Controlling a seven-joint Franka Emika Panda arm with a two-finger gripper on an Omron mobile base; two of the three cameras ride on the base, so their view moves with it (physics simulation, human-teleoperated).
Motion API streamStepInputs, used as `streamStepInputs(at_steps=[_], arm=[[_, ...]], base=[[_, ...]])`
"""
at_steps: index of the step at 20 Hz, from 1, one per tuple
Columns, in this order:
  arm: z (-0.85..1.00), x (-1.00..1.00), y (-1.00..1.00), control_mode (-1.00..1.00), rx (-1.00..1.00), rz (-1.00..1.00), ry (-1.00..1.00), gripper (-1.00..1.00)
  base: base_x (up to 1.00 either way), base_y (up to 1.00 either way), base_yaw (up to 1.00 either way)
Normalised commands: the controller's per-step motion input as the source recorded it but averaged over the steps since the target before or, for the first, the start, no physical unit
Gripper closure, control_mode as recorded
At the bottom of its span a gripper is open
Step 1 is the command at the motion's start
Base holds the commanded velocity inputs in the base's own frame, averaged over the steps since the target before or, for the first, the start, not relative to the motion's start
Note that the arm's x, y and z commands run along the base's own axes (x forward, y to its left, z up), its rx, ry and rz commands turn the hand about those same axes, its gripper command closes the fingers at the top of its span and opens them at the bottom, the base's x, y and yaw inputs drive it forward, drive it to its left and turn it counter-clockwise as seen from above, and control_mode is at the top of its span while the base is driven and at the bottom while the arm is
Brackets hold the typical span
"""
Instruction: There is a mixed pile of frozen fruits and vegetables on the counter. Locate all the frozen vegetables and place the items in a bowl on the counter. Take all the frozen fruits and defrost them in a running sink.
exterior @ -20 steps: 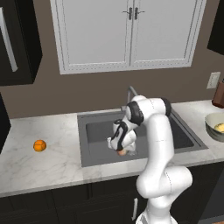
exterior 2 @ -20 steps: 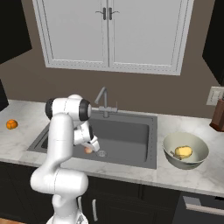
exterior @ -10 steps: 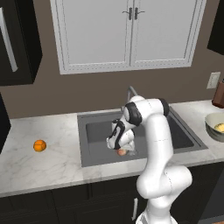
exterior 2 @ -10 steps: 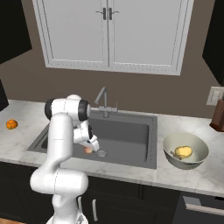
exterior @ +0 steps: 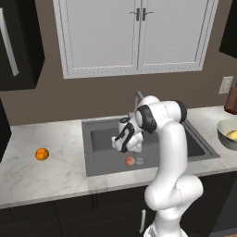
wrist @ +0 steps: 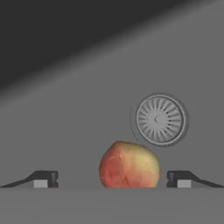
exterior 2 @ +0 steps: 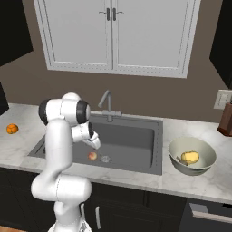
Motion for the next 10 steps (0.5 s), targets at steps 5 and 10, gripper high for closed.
streamStepInputs(at_steps=[5,10], arm=[[0.76,-0.15,0.20,-1.00,0.11,0.00,-0.20,-1.00],[0.91,-0.23,0.02,-1.00,0.13,0.00,-0.21,-1.00]], base=[[0.00,0.00,0.00],[0.00,0.00,0.00]])
